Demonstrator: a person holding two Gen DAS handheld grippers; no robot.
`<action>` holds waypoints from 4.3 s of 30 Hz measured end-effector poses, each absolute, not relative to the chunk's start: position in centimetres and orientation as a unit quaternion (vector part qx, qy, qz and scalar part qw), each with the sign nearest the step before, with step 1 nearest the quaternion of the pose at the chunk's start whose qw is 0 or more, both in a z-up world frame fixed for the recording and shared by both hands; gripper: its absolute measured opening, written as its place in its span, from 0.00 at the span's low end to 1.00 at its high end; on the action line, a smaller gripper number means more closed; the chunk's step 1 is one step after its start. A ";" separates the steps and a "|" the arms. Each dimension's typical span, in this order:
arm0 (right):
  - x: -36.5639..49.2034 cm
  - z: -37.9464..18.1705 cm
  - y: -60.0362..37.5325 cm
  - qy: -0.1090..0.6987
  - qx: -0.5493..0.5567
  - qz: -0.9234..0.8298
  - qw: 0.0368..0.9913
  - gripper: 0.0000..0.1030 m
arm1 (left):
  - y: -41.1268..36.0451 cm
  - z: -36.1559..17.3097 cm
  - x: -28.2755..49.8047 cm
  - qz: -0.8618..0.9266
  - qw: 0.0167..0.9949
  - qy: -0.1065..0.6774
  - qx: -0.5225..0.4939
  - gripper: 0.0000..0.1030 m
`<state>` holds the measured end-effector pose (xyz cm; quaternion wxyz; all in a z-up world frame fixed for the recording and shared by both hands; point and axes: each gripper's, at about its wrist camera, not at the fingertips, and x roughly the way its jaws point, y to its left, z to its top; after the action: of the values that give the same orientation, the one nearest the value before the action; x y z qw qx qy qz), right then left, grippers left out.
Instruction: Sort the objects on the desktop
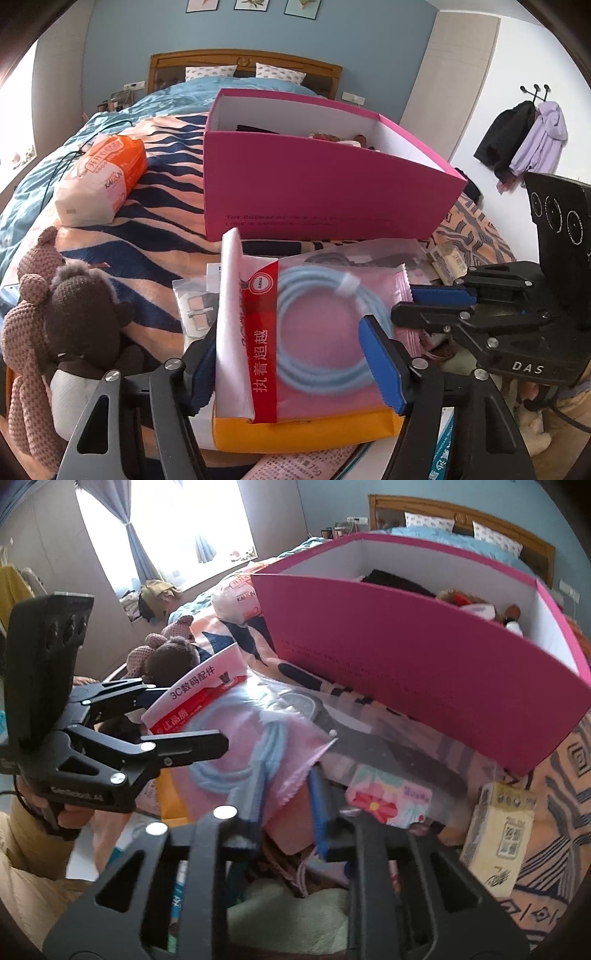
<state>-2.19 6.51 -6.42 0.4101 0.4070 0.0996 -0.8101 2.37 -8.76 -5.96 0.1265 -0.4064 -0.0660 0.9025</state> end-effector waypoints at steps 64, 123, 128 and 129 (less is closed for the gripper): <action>-5.7 -6.4 10.0 0.086 0.410 -0.824 0.382 0.39 | -7.1 -6.1 0.7 0.873 0.172 -0.094 -0.446 0.25; -4.0 -1.5 11.0 0.081 0.314 -0.857 0.400 0.05 | -7.5 -2.3 1.3 0.902 0.157 -0.093 -0.391 0.11; -4.1 -0.9 10.7 0.082 0.309 -0.859 0.400 0.05 | -7.5 -1.8 1.3 0.904 0.158 -0.091 -0.386 0.11; -4.1 -0.8 10.7 0.083 0.307 -0.859 0.400 0.05 | -7.5 -1.7 1.3 0.905 0.158 -0.090 -0.385 0.11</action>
<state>-4.10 10.69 -0.78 0.4002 0.3075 0.0828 -0.8593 1.33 -7.51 -1.69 0.1577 -0.3848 -0.0905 0.9049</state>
